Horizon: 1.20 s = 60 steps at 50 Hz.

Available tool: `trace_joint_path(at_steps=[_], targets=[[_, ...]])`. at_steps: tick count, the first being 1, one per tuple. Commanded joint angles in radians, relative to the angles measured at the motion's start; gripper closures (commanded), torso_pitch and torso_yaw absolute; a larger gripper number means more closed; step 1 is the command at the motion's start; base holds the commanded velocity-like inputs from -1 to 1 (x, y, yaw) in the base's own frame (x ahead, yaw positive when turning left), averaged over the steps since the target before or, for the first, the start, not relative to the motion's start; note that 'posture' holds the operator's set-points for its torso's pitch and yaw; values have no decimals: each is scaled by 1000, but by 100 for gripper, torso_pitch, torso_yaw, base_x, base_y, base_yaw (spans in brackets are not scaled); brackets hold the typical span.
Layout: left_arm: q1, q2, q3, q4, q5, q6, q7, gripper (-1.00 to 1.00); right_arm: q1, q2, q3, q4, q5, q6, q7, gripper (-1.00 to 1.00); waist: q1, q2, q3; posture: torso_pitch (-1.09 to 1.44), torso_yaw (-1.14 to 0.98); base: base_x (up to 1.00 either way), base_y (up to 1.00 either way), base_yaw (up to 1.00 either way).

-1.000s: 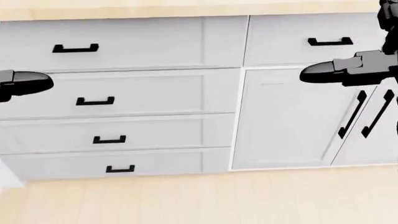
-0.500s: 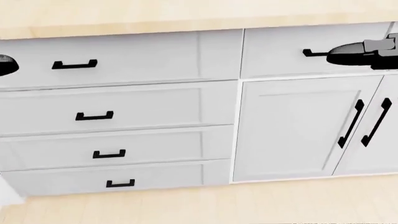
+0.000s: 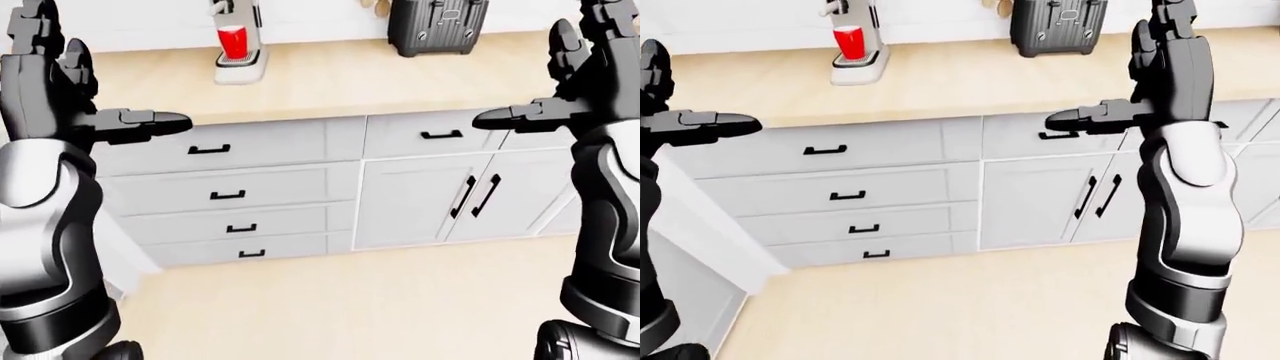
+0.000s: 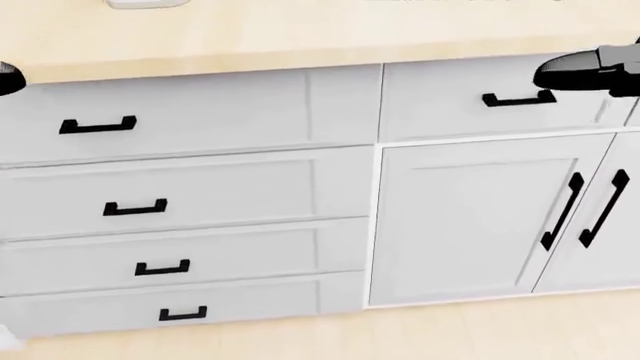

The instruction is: Pick the mug from under the coffee machine dispenser and place it on the counter.

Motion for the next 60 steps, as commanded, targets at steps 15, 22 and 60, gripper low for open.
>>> trace_joint_path(at_steps=[15, 22, 60], targets=[[1, 9, 21, -26, 4, -26, 0, -100, -35, -12, 1, -30, 8, -8, -7, -100, 22, -113, -23, 0, 0, 15, 17, 0], [2, 11, 21, -29, 2, -23, 1, -100, -44, -20, -2, -27, 12, -3, -7, -100, 11, -72, -29, 0, 0, 11, 20, 0], [22, 21, 36, -45, 10, -20, -17, -100, -36, -19, 1, -36, 9, -10, 1, -100, 10, -11, -24, 0, 0, 11, 20, 0]])
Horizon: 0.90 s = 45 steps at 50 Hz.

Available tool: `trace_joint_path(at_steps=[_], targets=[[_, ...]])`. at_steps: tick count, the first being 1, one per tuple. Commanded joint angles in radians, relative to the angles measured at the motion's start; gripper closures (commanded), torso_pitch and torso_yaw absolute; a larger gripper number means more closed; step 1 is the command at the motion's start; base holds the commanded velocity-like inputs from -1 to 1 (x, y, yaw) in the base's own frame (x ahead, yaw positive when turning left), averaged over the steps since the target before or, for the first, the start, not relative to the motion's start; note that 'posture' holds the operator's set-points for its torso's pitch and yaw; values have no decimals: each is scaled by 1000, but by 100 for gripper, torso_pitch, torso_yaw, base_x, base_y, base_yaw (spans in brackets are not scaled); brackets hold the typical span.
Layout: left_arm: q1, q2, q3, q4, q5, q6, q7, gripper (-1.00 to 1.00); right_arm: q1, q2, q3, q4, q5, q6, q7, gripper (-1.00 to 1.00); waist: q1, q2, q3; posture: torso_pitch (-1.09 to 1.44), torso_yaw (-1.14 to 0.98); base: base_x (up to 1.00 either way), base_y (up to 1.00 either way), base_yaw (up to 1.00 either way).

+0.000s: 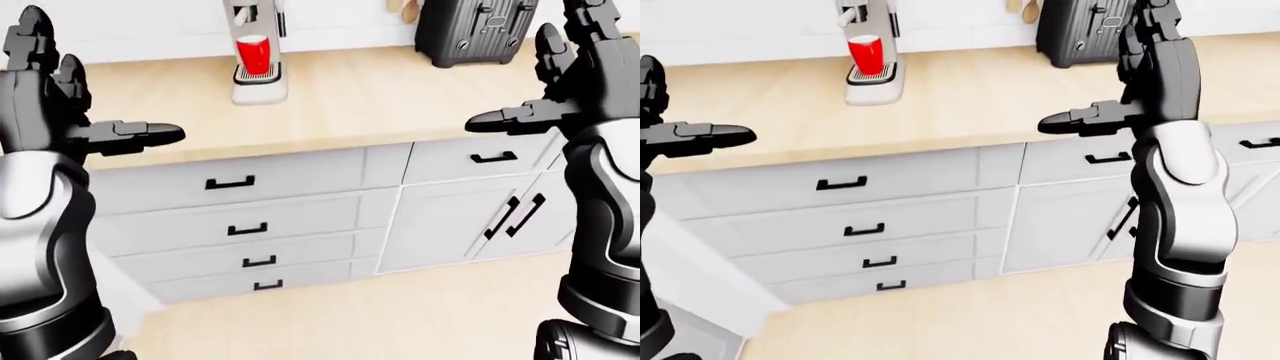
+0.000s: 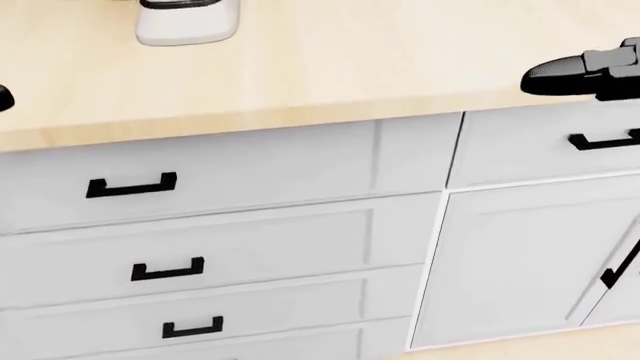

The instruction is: Pick the mug from under the coffee machine dispenser and place it on the counter.

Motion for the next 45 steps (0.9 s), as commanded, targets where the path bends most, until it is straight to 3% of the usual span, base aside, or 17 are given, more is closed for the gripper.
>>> trace_joint_path(at_steps=[1, 5, 8, 9, 11, 13, 16, 18, 20, 21, 23, 31, 33, 35, 36, 38, 45], targets=[[-27, 14, 5, -35, -2, -35, -2, -100, -34, -21, -23, -34, -5, -29, -8, -100, -4, 0, -19, 0, 0, 12, 19, 0], [-27, 13, 3, -30, 1, -40, -3, -100, -33, -19, -23, -33, -5, -31, -6, -100, 1, -40, -18, 0, 0, 11, 16, 0], [-25, 13, 5, -32, 0, -40, -5, -100, -28, -16, -21, -36, -7, -32, -4, -100, 8, -91, -20, 0, 0, 14, 11, 0], [-25, 13, 5, -31, 1, -41, -5, -100, -29, -16, -22, -35, -7, -32, -4, -100, 2, -51, -17, 0, 0, 15, 9, 0], [-25, 13, 5, -31, 1, -40, -5, -100, -28, -16, -22, -37, -6, -31, -2, -100, 1, -70, -22, 0, 0, 15, 9, 0], [-25, 13, 5, -31, 0, -40, -5, -100, -27, -16, -23, -36, -6, -32, -2, -100, 0, -63, -29, 0, 0, 15, 9, 0], [-25, 12, 5, -29, 1, -42, -5, -100, -26, -18, -25, -36, -6, -33, 0, -100, -3, -33, -14, 0, 0, 15, 9, 0], [-25, 9, 2, -29, 1, -43, -5, -100, -27, -17, -24, -39, -5, -30, -1, -100, -9, -1, -10, 0, 0, 16, 9, 0], [-28, 11, 3, -32, 0, -39, -5, -100, -26, -17, -24, -40, -5, -30, 1, -100, -13, 69, -32, 0, 0, 15, 9, 0], [-28, 12, 3, -33, 0, -37, -5, -100, -25, -17, -25, -39, -5, -31, 1, -100, -3, 35, -27, 0, 0, 16, 9, 0], [-30, 14, 4, -35, -1, -35, -5, -100, -27, -19, -26, -41, -4, -29, 1, -100, -3, 45, -20, 0, 0, 16, 5, 0], [-32, 16, 3, -34, 1, -35, -7, -100, -28, -18, -27, -41, -1, -26, 1, -100, 8, -20, -13, 0, 0, 18, 0, 0], [-32, 17, 3, -34, 2, -36, -8, -100, -27, -19, -25, -40, -3, -28, 1, -100, 13, -53, -16, 0, 0, 20, 0, 0], [-32, 17, 3, -34, 3, -37, -8, -100, -26, -19, -24, -40, -5, -30, 1, -100, 14, -115, -34, 0, 0, 20, 0, 0], [-32, 17, 2, -33, 4, -37, -9, -100, -26, -18, -24, -40, -4, -30, 1, -100, 3, -65, -20, 0, 0, 20, 0, 0], [-32, 17, 2, -33, 5, -37, -9, -100, -27, -19, -24, -38, -5, -31, 2, -100, 4, -82, -19, 0, 0, 19, 0, 0], [-32, 17, 5, -33, 4, -37, -9, -100, -29, -20, -24, -34, -7, -32, 2, -100, -7, -7, -7, 0, 0, 20, 0, 0]])
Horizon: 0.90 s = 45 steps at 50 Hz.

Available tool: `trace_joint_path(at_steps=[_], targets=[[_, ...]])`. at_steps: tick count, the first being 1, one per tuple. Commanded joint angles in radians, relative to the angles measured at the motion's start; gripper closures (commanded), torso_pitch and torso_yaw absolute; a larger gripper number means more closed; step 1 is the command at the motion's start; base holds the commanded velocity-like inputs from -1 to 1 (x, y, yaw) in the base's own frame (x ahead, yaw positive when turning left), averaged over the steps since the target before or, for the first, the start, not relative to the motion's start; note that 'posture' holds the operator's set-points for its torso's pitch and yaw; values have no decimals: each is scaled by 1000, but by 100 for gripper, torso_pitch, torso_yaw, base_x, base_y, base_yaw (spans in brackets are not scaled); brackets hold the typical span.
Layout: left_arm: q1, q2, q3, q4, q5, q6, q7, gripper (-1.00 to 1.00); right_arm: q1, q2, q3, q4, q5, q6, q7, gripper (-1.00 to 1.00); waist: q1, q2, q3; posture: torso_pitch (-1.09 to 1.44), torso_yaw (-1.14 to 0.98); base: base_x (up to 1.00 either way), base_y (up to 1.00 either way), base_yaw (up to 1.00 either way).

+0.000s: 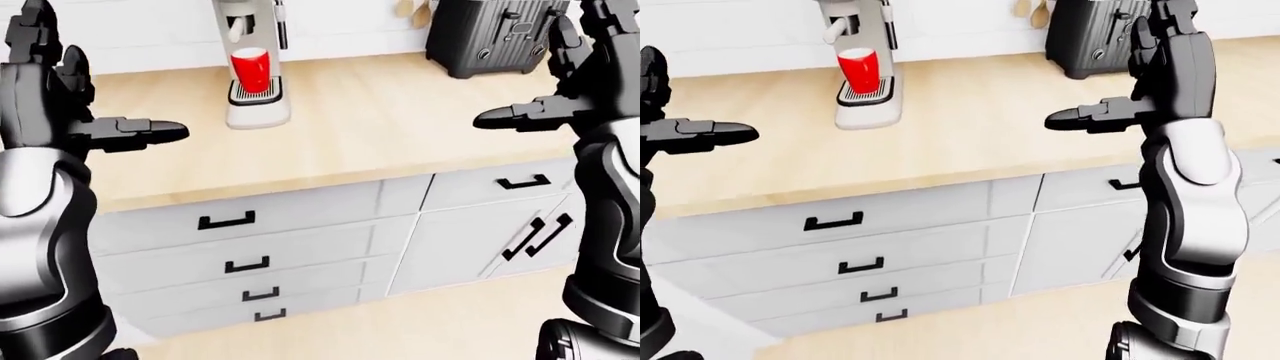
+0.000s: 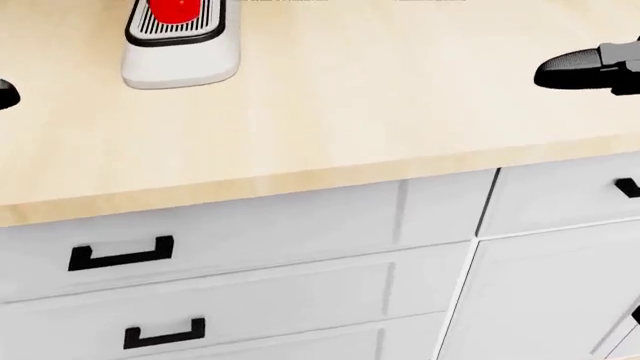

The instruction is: Pick the mug from under the coffee machine dispenser and place it on the counter.

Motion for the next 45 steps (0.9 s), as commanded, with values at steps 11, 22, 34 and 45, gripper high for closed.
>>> trace_joint_path(at_steps=[11, 22, 34, 45], targets=[[-24, 16, 13, -22, 7, -23, 7, -100, -29, -12, -3, -21, 1, -32, 2, -100, 16, -7, -24, 0, 0, 20, 0, 0], [-29, 23, 18, -24, 2, -15, 5, -100, -31, -13, -4, -29, 3, -26, 3, -100, 12, -63, -29, 0, 0, 20, 0, 0], [-26, 23, 18, -30, -2, -11, 9, -100, -33, -14, -3, -33, 2, -19, 6, -100, 14, 23, -36, 0, 0, 19, 0, 0], [-31, 29, 22, -24, -7, -10, 10, -100, -31, -12, -1, -39, 4, -15, 9, -100, 15, -86, -27, 0, 0, 20, 1, 0]])
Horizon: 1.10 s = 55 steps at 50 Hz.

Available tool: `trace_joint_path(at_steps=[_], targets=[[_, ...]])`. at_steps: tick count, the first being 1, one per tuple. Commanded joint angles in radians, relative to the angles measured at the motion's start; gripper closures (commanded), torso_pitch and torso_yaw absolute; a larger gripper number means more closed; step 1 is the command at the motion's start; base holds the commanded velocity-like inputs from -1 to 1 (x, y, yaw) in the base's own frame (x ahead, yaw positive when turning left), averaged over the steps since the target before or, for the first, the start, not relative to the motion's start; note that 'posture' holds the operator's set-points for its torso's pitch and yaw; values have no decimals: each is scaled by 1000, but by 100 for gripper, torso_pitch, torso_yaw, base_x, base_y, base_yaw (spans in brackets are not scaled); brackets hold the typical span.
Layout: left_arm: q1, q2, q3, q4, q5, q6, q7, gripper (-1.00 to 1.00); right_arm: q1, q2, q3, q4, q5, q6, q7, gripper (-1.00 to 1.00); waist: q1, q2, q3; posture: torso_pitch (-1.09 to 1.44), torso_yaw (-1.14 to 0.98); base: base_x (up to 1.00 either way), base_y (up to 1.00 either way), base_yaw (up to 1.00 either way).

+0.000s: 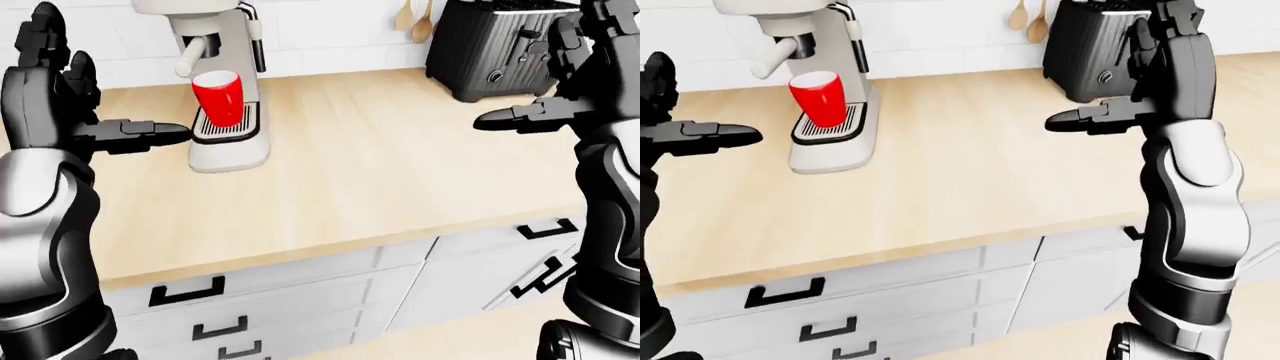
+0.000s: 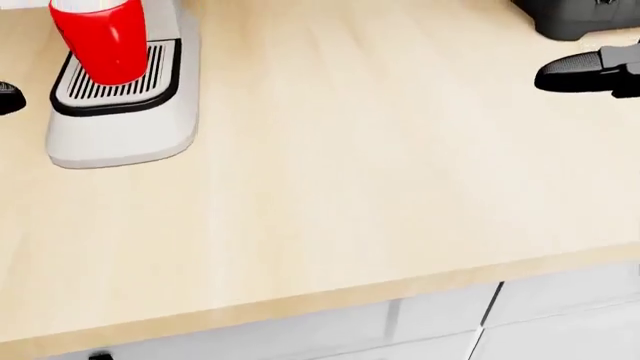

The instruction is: Pick the mug from under the coffee machine dispenser and place it on the counter.

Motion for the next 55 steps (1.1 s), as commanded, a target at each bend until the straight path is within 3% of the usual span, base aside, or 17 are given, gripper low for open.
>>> trace_joint_path(at_steps=[1, 7, 10, 12, 18, 20, 25, 26, 27, 33, 36, 38, 43, 48, 50, 52, 55], targets=[[-34, 28, 30, -27, 5, -28, 7, -100, -38, -12, 3, -31, 2, -22, 2, -100, 8, -5, -28, 0, 0, 19, 3, 0], [-29, 25, 28, -26, 5, -32, 8, -100, -40, -11, 3, -25, 0, -27, 1, -100, 1, 53, -13, 0, 0, 20, 4, 0], [-31, 23, 25, -26, 5, -32, 9, -100, -60, -8, 0, -10, 4, 9, -21, -100, -10, 120, -32, 0, 0, 8, 1, 0], [-35, 24, 25, -24, 5, -31, 9, -100, -67, -6, -7, -10, 30, 27, -29, -100, -13, 92, -19, 0, 0, 0, 0, 0], [-31, 24, 26, -26, 6, -32, 6, -100, -80, -13, -2, 3, 60, 20, -93, -100, 1, 48, -20, 0, 0, 0, 0, 0], [-30, 24, 29, -34, 2, -24, 6, -100, -66, -22, 28, 36, -14, -28, -98, -100, 4, 47, -26, 0, 0, 0, 0, 0], [-31, 32, 34, -39, -3, -15, 7, -100, -72, -28, 17, 22, -31, -35, -62, -100, 1, 46, -29, 0, 0, 0, 0, 0], [-34, 32, 32, -39, -4, -14, 7, -100, -75, -27, 13, 22, -33, -36, -61, -100, 6, 53, -45, 0, 0, 0, 0, 7], [-36, 33, 32, -38, -4, -13, 7, -100, -78, -27, 6, 26, -32, -28, -65, -100, 32, 54, -43, 0, 0, 0, 0, 88], [-41, 35, 29, -38, -5, -10, 9, -100, -77, -30, 4, 9, -30, -14, -56, -100, 38, 62, -23, 0, 0, 0, 0, 100], [-37, 36, 32, -40, -5, -11, 8, -100, -75, -28, 1, 3, -22, -6, -55, -100, 41, 13, -8, 0, 0, 0, 0, 100], [-36, 35, 31, -40, -4, -11, 8, -100, -73, -27, 1, 1, -19, -6, -56, -100, 37, -57, -5, 0, 0, 0, 0, 100], [-36, 35, 32, -40, -4, -11, 7, -100, -61, -20, 4, -6, -13, 16, -54, -100, 37, -24, -18, 0, 0, 0, 0, 100], [-43, 37, 31, -37, -6, -9, 9, -100, -69, -18, 7, -2, -8, 72, -65, -100, 5, 19, 1, 0, 0, 0, 0, 40], [-46, 39, 30, -34, -6, -9, 9, -100, -69, -16, 16, 3, -20, 79, -65, -100, -7, 48, 4, 0, 0, 0, 0, 0], [-45, 40, 31, -35, -6, -9, 9, -100, -81, -10, 13, 4, -20, 85, -75, -100, -18, 105, -15, 0, 0, 0, 0, 0], [-41, 40, 32, -37, -7, -6, 7, -100, -76, -3, 1, 5, -10, 94, -88, -100, -11, 84, -5, 0, 0, 0, 0, 0]])
